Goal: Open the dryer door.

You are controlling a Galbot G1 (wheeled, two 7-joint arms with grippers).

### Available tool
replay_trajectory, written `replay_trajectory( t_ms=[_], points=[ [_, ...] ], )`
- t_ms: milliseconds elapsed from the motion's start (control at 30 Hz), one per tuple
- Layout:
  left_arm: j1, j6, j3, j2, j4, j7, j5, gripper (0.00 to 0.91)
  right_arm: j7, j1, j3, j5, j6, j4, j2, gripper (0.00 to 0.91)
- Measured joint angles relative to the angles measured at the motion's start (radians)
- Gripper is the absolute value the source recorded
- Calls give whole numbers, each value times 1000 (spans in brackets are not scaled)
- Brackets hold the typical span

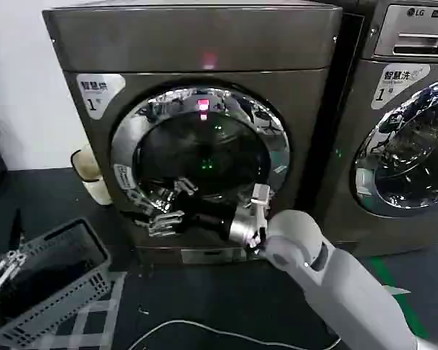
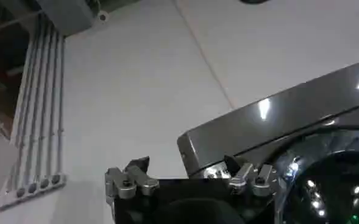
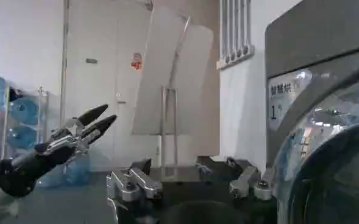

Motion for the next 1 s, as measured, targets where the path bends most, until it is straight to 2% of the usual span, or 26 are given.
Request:
replay_trajectory(
  t_ms=[133,333,667,867,1000],
  points=[
    [1,-1,0,0,-1,0,0,907,5,-33,18,-89,71,-33,-9,907],
    [2,-1,0,3,-2,0,1,907,2,-73,29,-151,160,-94,-15,907],
    [4,-1,1,5,-7,0,1,907,-75,-36,-16,-167,291,-256,11,907],
    [6,-2,1,3,-8,1,1,907,-97,15,-69,-183,354,-359,40,907],
    [9,-3,0,3,-8,2,1,907,-100,55,-99,-188,372,-425,68,907]
  ],
)
